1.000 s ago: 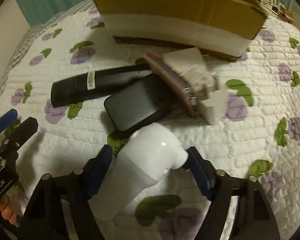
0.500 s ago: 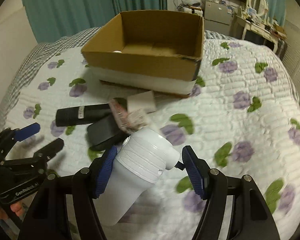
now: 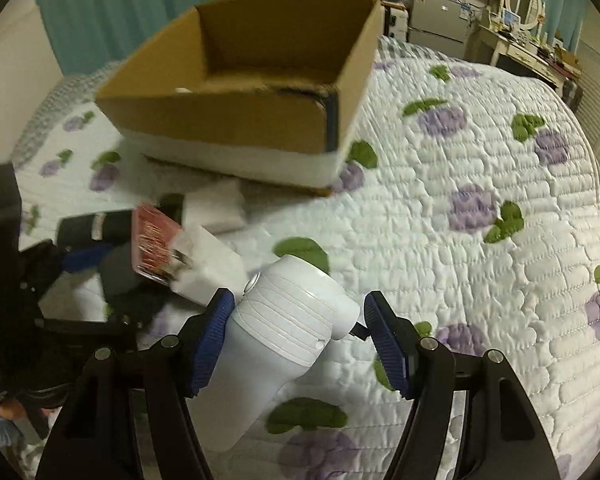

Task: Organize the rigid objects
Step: 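Grasp the black power bank with left tool while right tool holds the hair dryer, then lower both held items into the box and open both tools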

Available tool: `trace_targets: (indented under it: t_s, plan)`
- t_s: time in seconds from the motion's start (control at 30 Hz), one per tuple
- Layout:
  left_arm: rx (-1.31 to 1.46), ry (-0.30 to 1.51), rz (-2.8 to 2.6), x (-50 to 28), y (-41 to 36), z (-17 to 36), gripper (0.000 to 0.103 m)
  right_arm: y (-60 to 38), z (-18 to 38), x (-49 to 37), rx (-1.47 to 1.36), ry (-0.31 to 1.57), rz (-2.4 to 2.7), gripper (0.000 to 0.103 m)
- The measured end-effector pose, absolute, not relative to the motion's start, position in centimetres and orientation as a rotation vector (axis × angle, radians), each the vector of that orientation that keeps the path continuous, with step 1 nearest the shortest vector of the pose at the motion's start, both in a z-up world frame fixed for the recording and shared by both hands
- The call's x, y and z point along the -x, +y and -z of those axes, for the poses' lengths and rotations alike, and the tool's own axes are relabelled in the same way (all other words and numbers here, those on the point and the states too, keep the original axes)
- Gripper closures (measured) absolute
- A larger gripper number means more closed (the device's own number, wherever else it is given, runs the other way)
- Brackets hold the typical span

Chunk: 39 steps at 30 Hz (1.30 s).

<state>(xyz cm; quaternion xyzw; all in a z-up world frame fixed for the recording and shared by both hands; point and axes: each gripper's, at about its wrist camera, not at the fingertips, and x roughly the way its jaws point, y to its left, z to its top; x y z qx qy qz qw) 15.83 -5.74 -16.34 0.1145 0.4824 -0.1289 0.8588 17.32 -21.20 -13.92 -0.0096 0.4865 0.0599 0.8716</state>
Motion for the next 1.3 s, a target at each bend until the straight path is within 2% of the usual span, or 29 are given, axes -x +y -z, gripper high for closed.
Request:
trace_targets:
  t_s: [0.17,0.23,0.4,0.63,0.87,1.3]
  plan:
    - [-0.286,0.985,0.281,-15.2,-6.8,16.7,0.032,-21.4,13.9,-17.6,0.007,1.013,-0.133,0.036]
    - [-0.275,0.990,0.265,-15.0,-6.7,16.6,0.047,-21.5,13.8,-17.5,0.005,1.009,-0.133,0.036]
    - [-0.262,1.017,0.264,-13.7,-6.4,15.9,0.056,-21.5,13.6,-16.5,0.008,1.007,-0.118,0.036]
    - [-0.193,0.997,0.289,-9.8,-4.9,13.2,0.061,-20.9,10.3,-14.2,-0.005,0.957,-0.115,0.036]
    - [-0.154,0.947,0.270,-8.3,-2.8,9.8,0.061,-18.6,6.6,-11.8,0.030,0.905,-0.137,0.036]
    - [-0.130,0.788,0.244,-10.8,-1.7,0.0,0.061,-17.3,-1.9,-12.0,0.110,0.792,-0.153,0.036]
